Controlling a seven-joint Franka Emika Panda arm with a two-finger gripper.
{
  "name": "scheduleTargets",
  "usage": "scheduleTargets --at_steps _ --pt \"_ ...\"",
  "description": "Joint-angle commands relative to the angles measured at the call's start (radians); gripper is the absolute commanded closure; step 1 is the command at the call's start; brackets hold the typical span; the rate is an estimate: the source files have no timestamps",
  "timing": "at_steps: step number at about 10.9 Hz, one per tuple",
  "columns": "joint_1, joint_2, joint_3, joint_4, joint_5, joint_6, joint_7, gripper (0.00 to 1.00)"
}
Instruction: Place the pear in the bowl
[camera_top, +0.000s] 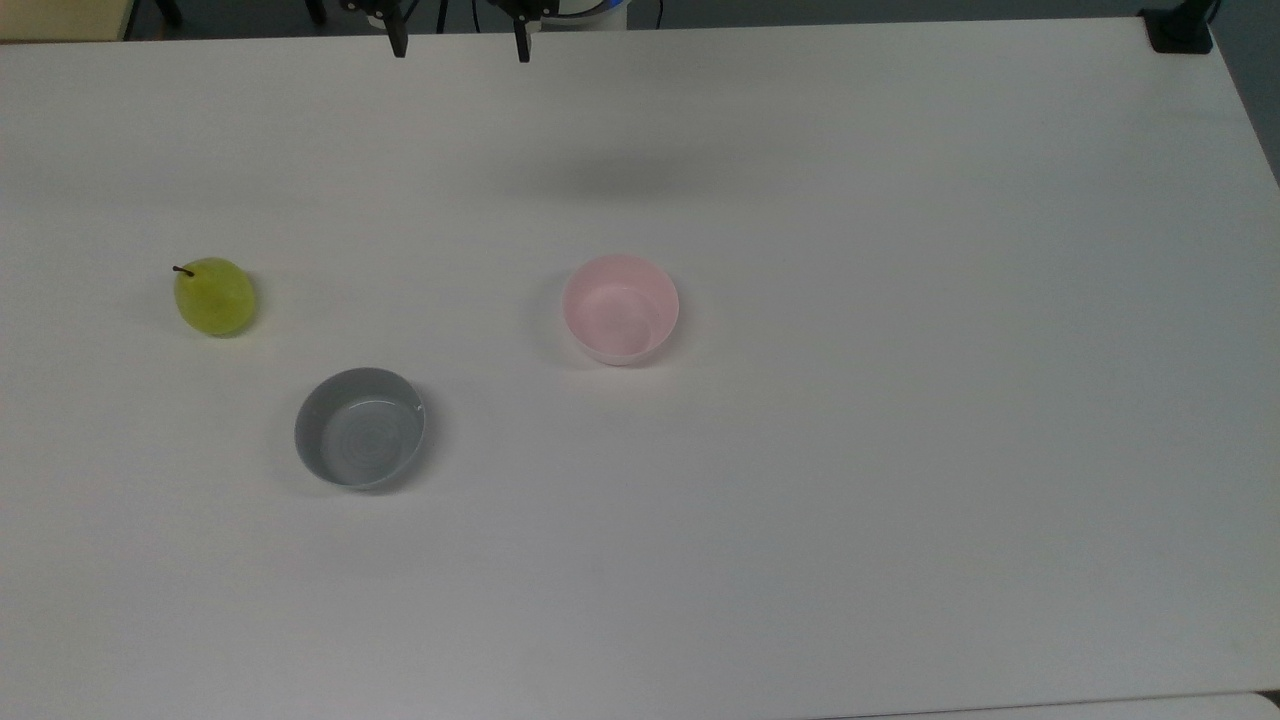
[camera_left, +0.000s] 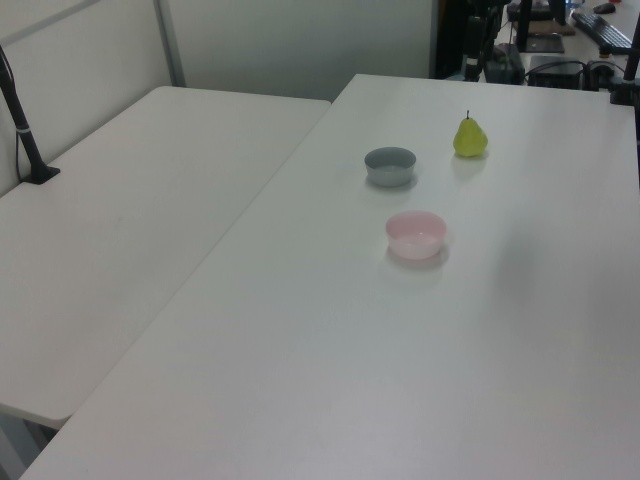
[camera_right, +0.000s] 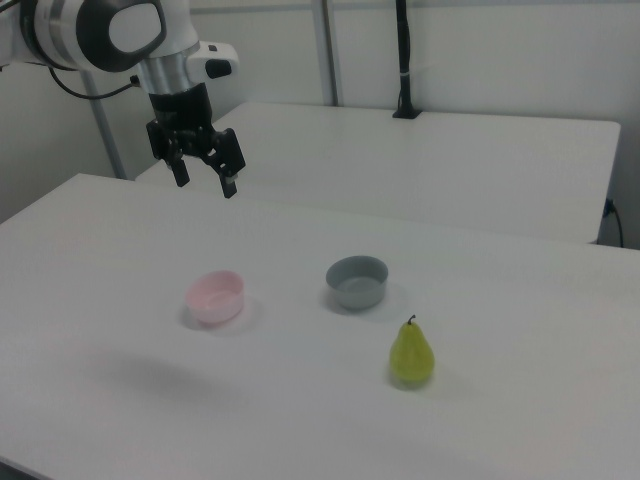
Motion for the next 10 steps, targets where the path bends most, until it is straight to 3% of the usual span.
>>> scheduleTargets --at_steps 1,10 --pt "0.006 -0.001 0.002 0.001 0.005 0.004 -0.016 0.0" --pt "-0.005 -0.006 -0.005 0.001 -0.007 -0.013 -0.065 0.0"
